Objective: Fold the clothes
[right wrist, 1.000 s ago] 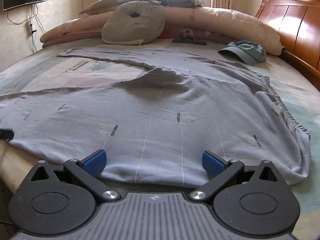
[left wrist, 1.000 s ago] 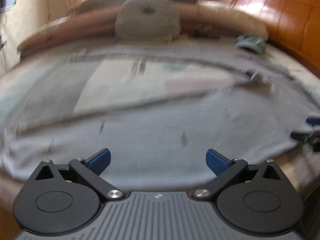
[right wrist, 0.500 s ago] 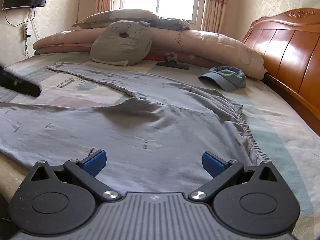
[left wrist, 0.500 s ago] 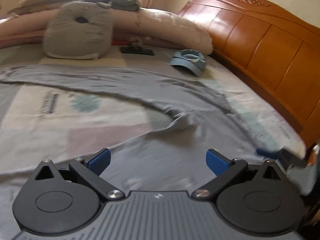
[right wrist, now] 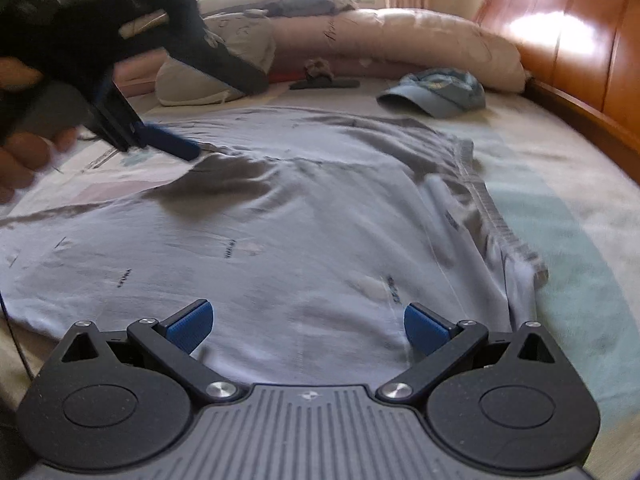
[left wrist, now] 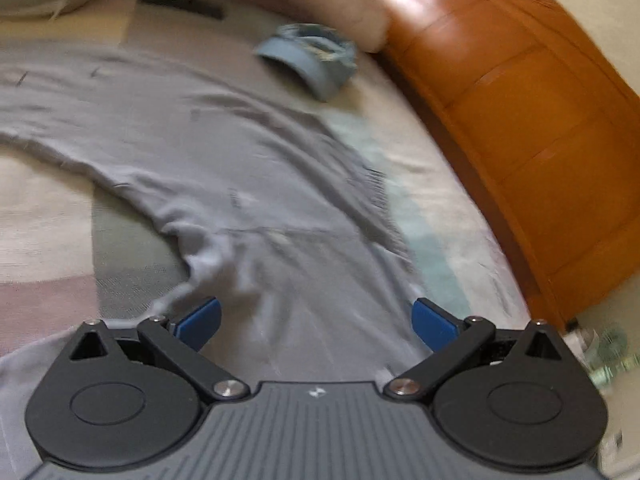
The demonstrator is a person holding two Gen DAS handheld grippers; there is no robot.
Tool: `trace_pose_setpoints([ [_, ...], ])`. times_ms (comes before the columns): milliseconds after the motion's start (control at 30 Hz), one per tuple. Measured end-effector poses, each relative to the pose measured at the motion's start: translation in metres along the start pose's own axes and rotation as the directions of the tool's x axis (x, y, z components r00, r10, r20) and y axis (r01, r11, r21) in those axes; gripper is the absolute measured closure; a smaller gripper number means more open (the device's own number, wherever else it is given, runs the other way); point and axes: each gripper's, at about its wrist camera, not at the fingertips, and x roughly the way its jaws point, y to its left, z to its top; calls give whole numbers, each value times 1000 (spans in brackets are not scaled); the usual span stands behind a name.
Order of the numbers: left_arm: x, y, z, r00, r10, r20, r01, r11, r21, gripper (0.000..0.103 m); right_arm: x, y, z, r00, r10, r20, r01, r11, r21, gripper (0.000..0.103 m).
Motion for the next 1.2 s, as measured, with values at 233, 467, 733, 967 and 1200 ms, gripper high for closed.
trace_pose_setpoints([
  [233,27,29,18,999,31,39,-28,997,-72,2,3,-15,-1,999,32,24,-33,999,40,0],
  [467,15,22,28,995,85,60,-83,996,-44,2,7,-12,-2,999,21,27,-21,1000,15,0],
  [733,-4,5,14,1000,1,6,-1,1000,22,2,8,-9,-1,1000,1,15,0,1000,-14,0],
  [967,8,7,13,986,165,15,-165,985,58,4,6,-10,3,1000,-8,-5,8,1000,-19,0],
  [1200,-21,-12,3,978,198,65,-206,963,175,3,-10,-32,33,995,-10,94,8,1000,29,0],
])
